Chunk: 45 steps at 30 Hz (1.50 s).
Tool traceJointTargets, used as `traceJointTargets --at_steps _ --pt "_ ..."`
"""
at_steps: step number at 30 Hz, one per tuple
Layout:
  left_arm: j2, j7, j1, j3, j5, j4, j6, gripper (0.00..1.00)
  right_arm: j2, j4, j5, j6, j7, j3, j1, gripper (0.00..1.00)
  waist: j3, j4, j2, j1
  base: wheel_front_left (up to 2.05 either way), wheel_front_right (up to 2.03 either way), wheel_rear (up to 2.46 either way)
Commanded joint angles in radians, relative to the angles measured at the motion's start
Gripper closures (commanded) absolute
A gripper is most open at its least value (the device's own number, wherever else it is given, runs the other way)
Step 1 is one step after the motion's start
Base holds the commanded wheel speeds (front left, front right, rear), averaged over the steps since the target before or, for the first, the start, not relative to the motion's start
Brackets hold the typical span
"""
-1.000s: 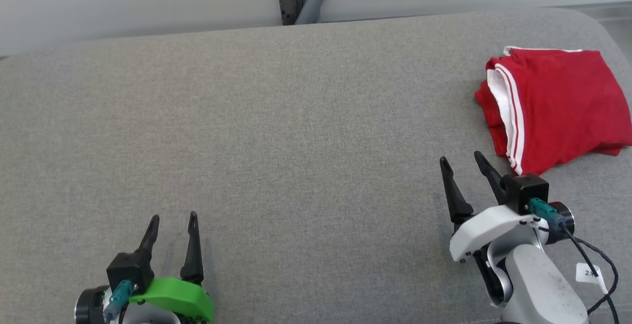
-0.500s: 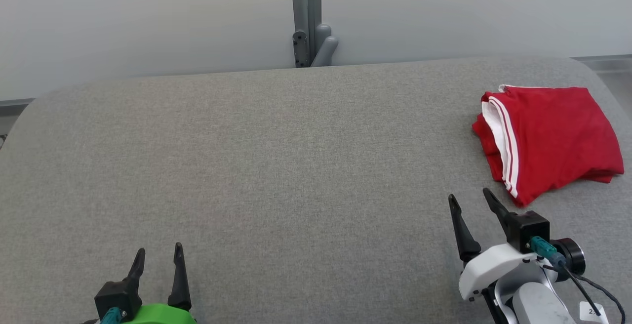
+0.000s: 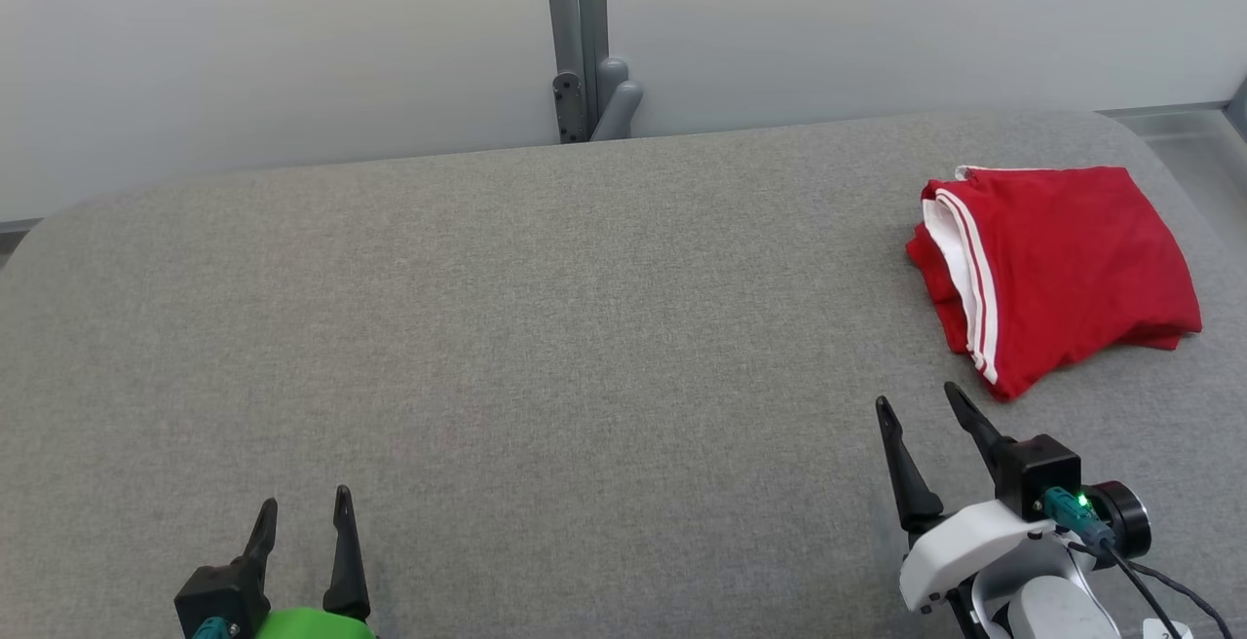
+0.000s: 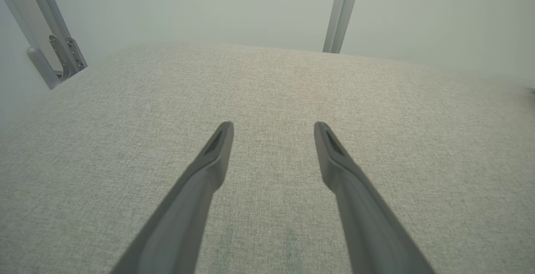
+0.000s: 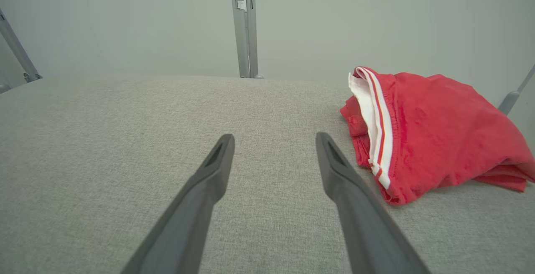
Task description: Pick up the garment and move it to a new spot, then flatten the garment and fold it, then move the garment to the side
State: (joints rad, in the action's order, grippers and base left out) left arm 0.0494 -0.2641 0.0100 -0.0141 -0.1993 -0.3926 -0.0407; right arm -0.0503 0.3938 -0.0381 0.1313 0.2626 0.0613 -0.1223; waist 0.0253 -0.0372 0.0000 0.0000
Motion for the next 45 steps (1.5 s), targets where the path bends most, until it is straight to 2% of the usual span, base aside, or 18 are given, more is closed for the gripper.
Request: traceJointTargets --at_steps 1,27,28,32,45 --pt "0.004 0.001 0.013 -0.002 -0.007 0.002 0.001 0.0 -0.002 -0.005 -0.004 -0.001 0.002 0.002 0.018 0.0 0.0 -0.002 0.0 0.0 0.0 0.0 0.0" --pt "0.001 0.0 -0.009 -0.006 -0.01 -0.003 -0.012 0.0 -0.001 0.001 -0.007 0.0 0.0 0.001 -0.001 0.0 -0.009 -0.002 0.0 0.0 0.0 0.0 0.0" --pt "-0.003 0.0 0.009 -0.003 -0.003 -0.015 -0.008 1.0 0.003 0.015 -0.008 0.0 -0.001 0.004 0.024 1.0 -0.009 -0.002 0.0 0.0 0.0 0.0 0.0" --pt "-0.008 0.004 0.014 -0.004 -0.009 -0.047 -0.008 1.0 0.006 0.046 -0.016 0.0 -0.006 0.001 0.041 1.0 -0.01 -0.002 0.0 0.0 0.0 0.0 0.0" --pt "-0.006 0.074 -0.019 -0.027 -0.253 -0.02 -0.023 1.0 0.005 0.018 -0.288 0.0 -0.071 -0.029 0.026 1.0 -0.012 0.002 0.0 0.0 0.0 0.0 0.0"
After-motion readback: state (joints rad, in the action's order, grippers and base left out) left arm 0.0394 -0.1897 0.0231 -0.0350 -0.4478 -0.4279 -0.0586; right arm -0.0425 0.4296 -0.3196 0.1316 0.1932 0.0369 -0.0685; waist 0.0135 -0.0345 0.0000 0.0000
